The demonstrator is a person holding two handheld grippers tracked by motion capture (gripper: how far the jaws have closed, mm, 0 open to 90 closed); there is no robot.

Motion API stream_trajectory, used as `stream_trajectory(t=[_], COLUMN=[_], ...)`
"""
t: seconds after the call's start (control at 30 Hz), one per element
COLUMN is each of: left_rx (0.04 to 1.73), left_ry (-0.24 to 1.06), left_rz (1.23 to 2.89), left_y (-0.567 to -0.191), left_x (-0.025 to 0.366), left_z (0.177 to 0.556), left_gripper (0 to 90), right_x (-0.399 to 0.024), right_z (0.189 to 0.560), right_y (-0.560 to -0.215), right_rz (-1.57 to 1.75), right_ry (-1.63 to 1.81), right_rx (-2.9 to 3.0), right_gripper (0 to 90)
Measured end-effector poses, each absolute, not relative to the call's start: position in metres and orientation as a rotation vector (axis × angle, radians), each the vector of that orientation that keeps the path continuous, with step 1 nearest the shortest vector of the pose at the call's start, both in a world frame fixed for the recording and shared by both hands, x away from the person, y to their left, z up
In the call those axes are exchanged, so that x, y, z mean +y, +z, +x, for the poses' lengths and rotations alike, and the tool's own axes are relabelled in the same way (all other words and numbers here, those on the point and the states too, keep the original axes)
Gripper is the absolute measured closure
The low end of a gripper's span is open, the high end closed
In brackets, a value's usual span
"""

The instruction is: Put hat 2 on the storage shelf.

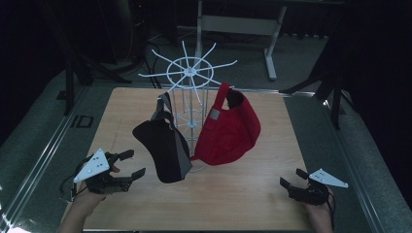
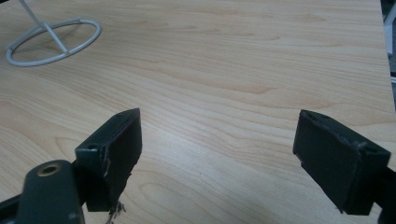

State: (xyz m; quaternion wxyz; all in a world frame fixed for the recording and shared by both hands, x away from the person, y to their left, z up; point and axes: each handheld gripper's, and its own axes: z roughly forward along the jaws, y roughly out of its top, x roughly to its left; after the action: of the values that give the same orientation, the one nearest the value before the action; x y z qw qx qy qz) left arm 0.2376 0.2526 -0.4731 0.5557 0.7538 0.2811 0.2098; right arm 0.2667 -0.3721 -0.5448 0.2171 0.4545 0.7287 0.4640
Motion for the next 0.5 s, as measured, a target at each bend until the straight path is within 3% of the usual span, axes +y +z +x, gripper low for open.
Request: stream_trajectory(t=[0.1, 0.5], left_rx=[0.688, 0.771], left_ry=[0.479, 0.439], left_rz=[1.805, 1.857], left_y=[-0.485, -0.523], left_x=[0.251, 0.253], left_z=[0.239, 0.237], left_gripper=[20.6, 20.1], right_x=[-0.372, -0.371], right_z=[0.266, 0.267], right_y=[-0.545, -0.548], right_rz=[1.259, 1.249], right_ry=[1.287, 1.275], right_rx=[2.017, 2.026], right_gripper=[15.6, 15.6])
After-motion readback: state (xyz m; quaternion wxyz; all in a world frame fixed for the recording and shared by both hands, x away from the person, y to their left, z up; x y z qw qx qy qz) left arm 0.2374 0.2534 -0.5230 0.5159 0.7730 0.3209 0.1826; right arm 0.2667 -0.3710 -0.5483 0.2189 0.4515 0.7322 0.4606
